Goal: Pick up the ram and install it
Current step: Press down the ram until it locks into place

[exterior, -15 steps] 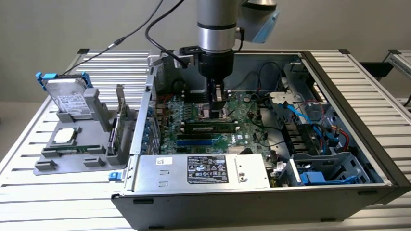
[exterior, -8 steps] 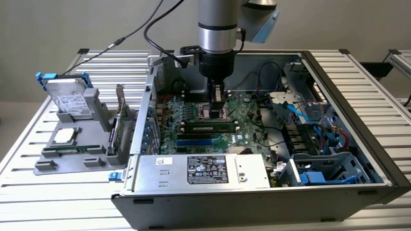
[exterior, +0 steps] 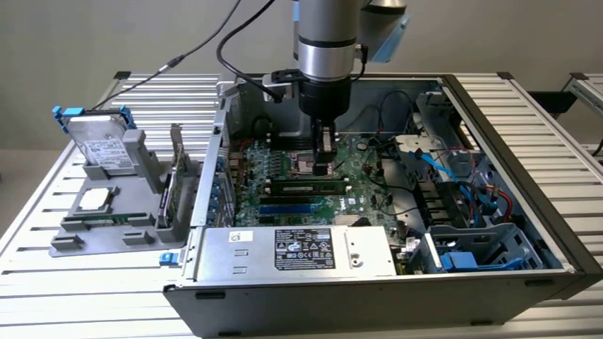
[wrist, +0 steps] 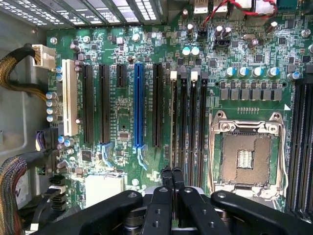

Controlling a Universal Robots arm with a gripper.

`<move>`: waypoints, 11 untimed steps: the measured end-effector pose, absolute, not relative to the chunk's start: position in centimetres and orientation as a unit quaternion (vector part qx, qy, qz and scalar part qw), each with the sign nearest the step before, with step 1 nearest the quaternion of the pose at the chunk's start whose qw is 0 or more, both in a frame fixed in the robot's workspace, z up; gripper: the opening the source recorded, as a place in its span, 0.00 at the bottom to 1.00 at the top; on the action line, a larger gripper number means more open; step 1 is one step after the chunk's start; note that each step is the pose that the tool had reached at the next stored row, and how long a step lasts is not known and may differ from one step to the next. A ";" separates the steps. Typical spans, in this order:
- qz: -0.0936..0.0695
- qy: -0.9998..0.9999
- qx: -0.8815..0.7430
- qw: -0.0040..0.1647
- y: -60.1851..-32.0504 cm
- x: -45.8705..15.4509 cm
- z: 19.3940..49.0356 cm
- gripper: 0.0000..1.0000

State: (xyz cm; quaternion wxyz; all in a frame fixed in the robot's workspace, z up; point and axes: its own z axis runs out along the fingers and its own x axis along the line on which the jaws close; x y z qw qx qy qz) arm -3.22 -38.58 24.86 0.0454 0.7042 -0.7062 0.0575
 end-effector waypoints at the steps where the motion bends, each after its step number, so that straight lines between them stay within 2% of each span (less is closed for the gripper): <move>1: 0.057 -0.706 0.704 0.045 -38.6 -3.1 24.8 0.10; 11: 0.054 -0.717 0.693 0.043 -38.9 -1.6 23.2 0.10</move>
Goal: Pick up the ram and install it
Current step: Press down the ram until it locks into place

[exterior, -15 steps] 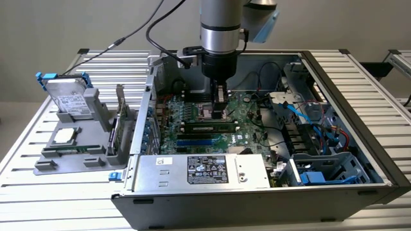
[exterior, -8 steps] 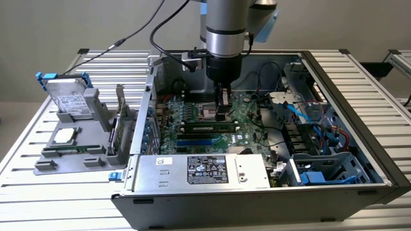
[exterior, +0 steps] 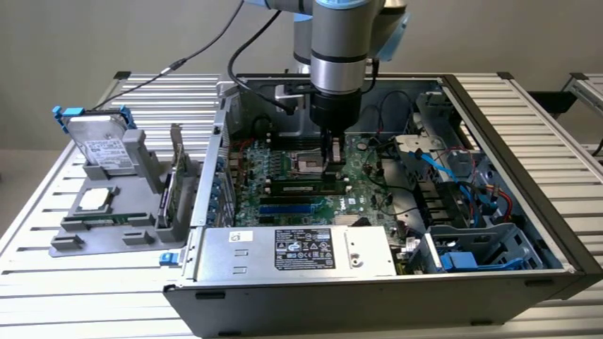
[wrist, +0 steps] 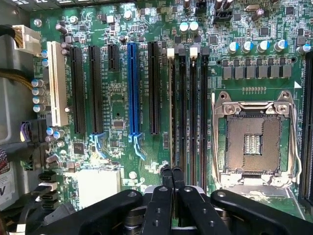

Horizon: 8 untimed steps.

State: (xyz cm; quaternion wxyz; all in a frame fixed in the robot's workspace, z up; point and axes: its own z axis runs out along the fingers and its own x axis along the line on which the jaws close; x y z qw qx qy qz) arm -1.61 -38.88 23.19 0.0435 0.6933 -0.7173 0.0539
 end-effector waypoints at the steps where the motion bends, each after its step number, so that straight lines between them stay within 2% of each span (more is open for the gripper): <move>1: 0.054 -0.717 0.693 0.043 -38.9 -1.6 23.2 0.10; 8: 0.054 -0.717 0.693 0.044 -38.9 -1.6 22.7 0.10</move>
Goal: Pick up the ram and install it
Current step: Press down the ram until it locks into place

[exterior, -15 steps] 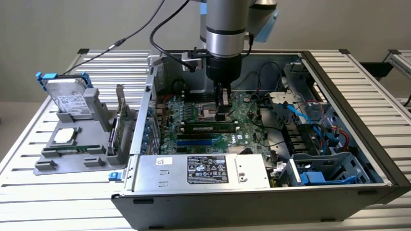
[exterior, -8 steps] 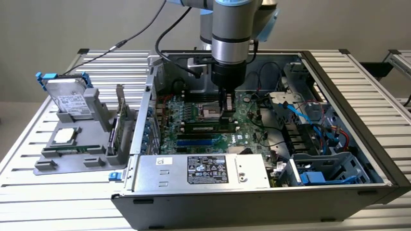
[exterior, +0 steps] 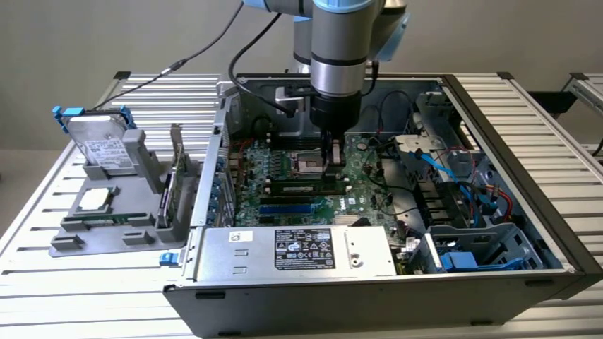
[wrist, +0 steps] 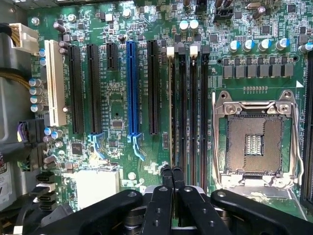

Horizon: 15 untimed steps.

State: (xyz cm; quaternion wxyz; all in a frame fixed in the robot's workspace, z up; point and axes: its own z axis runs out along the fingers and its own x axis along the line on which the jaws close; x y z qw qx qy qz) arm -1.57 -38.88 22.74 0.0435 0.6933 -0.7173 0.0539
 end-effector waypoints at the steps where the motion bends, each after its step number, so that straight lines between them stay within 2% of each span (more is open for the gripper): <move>1: 0.054 -0.717 0.693 0.044 -38.9 -1.6 22.7 0.10; 12: 0.052 -0.717 0.694 0.046 -38.9 -1.6 22.5 0.10; 15: 0.052 -0.717 0.693 0.045 -38.9 -1.6 23.5 0.10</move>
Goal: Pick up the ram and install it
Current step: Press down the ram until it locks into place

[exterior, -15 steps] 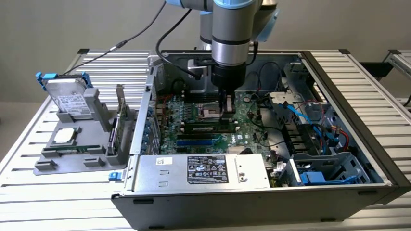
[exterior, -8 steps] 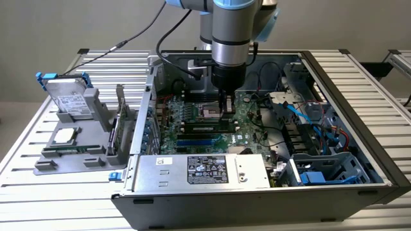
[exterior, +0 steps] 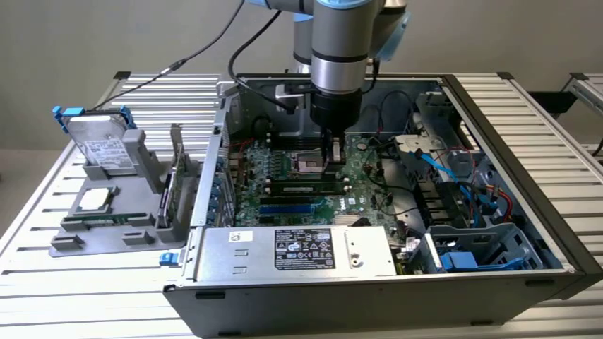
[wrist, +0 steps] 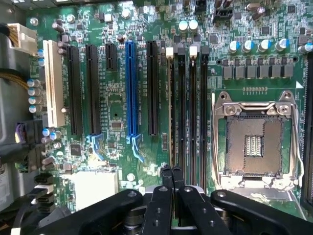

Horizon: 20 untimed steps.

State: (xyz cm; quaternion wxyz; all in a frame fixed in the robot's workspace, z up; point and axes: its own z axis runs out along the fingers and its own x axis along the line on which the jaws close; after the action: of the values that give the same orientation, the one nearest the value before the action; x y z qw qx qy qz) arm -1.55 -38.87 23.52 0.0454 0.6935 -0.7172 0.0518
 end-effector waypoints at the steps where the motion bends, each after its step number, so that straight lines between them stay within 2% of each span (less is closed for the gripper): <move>1: 0.052 -0.717 0.694 0.045 -38.9 -1.6 23.9 0.10; 20: 0.052 -0.718 0.692 0.046 -38.5 -6.3 24.2 0.10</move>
State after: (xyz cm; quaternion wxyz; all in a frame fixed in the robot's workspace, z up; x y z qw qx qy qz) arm -6.26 -38.51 24.17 0.0456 0.6924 -0.7182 0.0518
